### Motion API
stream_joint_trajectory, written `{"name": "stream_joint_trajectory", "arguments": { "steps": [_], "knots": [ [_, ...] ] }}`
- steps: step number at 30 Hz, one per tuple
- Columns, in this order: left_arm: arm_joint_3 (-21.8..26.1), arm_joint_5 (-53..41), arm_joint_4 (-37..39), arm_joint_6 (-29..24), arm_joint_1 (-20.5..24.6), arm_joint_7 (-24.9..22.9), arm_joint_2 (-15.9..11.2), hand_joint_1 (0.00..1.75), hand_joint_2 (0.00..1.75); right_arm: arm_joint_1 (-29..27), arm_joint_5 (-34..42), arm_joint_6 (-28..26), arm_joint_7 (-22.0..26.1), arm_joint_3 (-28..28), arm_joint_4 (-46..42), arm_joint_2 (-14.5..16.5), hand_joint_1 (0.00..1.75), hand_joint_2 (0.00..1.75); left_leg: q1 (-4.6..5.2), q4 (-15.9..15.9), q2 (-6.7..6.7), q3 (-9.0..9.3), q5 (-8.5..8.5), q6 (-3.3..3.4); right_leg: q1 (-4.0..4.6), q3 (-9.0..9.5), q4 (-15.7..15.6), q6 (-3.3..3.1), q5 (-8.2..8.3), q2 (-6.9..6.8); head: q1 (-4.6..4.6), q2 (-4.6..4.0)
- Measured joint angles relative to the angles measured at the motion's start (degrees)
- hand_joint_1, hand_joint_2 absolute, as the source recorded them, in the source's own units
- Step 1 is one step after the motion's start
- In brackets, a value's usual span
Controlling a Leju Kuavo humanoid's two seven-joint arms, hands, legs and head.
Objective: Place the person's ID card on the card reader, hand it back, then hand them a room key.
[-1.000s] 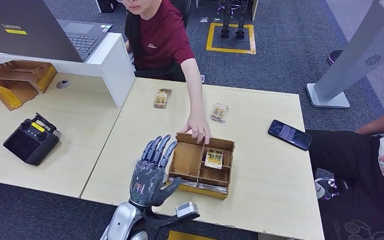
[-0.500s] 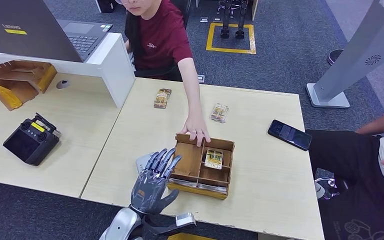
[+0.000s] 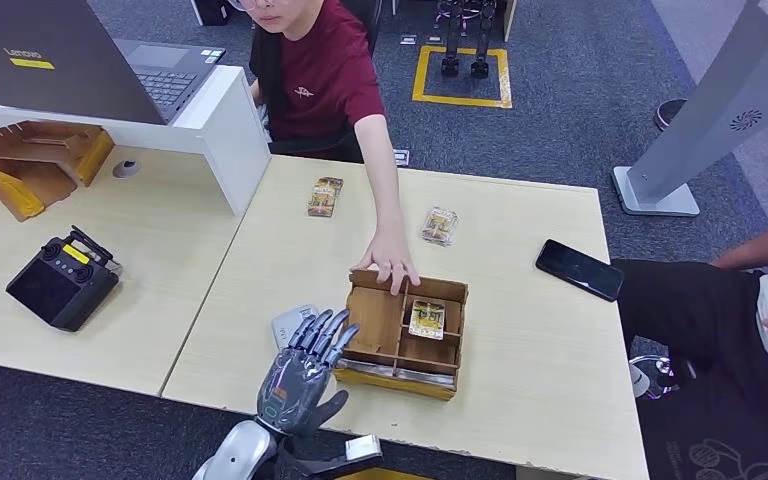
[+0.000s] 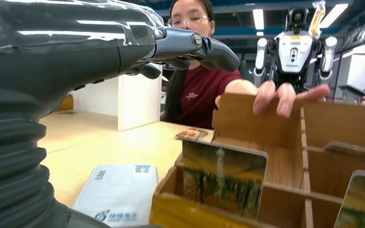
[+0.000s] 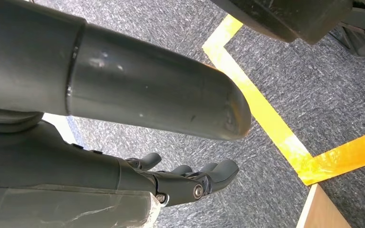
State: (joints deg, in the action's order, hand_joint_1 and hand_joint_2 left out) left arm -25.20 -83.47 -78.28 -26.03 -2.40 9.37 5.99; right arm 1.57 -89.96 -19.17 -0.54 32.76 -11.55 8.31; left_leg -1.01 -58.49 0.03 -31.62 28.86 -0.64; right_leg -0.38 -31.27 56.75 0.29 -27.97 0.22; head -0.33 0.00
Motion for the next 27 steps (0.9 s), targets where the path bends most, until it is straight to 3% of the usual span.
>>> {"name": "stream_joint_trajectory", "arguments": {
  "steps": [27],
  "knots": [
    [-2.0,-0.5,2.6,0.2,0.3,-1.7,-1.1,0.0,1.75,0.0,0.0,-0.1,0.0,0.0,-0.1,0.0,0.0,0.0,0.0,0.0,0.0,0.0,0.0,0.0,0.0,0.0,0.0,0.0,0.0,0.0,0.0,0.0]
  ]
}}
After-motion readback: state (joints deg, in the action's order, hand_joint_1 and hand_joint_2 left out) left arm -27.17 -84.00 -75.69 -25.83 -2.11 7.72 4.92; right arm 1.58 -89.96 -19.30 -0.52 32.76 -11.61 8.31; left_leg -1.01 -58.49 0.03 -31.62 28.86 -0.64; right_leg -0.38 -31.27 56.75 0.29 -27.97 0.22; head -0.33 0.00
